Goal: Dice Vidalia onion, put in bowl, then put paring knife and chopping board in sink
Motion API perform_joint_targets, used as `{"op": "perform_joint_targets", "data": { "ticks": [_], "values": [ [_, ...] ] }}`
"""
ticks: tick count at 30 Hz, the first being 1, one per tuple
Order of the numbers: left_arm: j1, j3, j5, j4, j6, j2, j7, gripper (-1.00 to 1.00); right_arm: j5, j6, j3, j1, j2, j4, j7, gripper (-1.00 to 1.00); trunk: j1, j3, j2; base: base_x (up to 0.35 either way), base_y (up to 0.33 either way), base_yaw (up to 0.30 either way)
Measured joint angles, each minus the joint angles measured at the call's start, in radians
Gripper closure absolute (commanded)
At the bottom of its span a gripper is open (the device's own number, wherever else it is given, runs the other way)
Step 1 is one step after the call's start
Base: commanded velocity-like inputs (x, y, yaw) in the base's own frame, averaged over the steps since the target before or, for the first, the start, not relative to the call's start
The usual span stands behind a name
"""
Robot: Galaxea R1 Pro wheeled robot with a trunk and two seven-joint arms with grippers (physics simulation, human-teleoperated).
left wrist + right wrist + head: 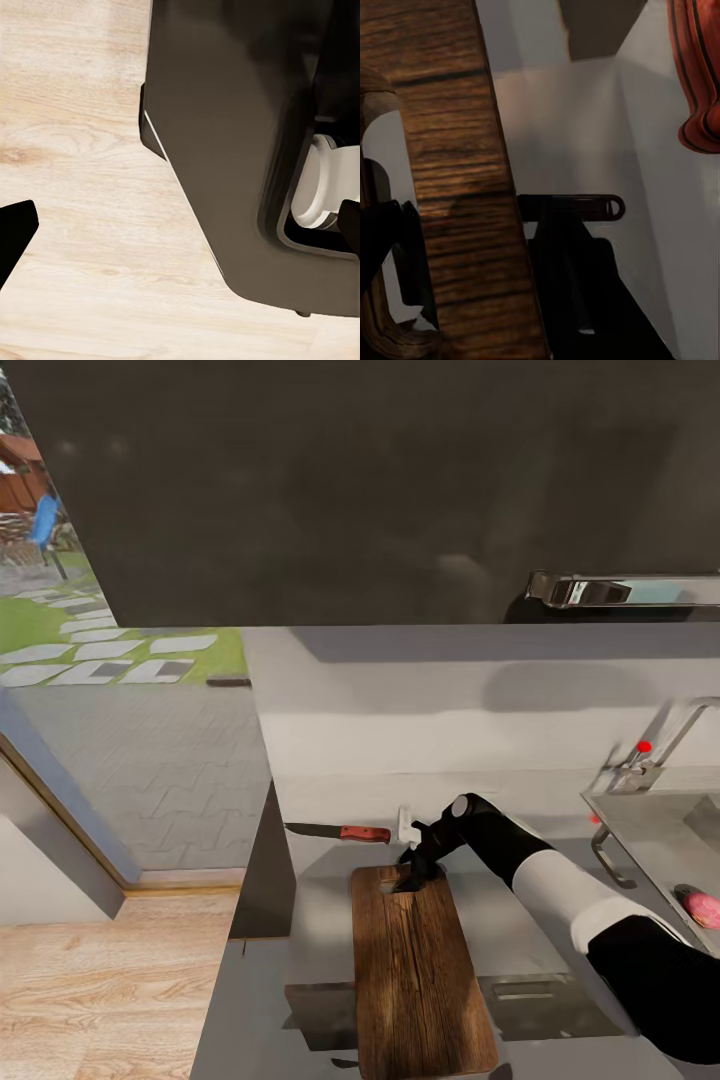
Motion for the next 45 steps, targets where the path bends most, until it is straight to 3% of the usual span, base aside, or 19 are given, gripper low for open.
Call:
{"op": "perform_joint_targets", "data": {
  "ticks": [6,32,34,38,45],
  "values": [
    [0.000,0.000,0.000,0.000,0.000,0.000,-0.001,-1.00,0.000,0.003,0.001,0.008,0.021,-0.003,-0.001,1.00,0.000,0.000,0.000,0.000,0.000,0.000],
    [0.000,0.000,0.000,-0.001,-0.002,0.001,-0.004,-1.00,0.000,0.029,0.000,0.018,0.061,-0.005,-0.007,1.00,0.000,0.000,0.001,0.000,0.000,0.000],
    [0.000,-0.001,-0.001,-0.002,-0.002,0.000,-0.004,-1.00,-0.021,0.104,-0.014,0.018,0.058,-0.009,0.001,1.00,0.000,0.000,0.000,0.000,0.000,0.000],
    [0.000,0.001,-0.001,-0.003,-0.003,0.001,-0.004,-1.00,-0.021,0.144,-0.042,0.019,0.056,-0.007,0.020,1.00,0.000,0.000,0.001,0.000,0.000,0.000],
    [0.000,0.001,-0.001,-0.003,-0.003,0.001,-0.004,-1.00,-0.024,0.219,-0.054,0.019,0.054,-0.045,0.034,1.00,0.000,0.000,0.001,0.000,0.000,0.000]
  ]
}}
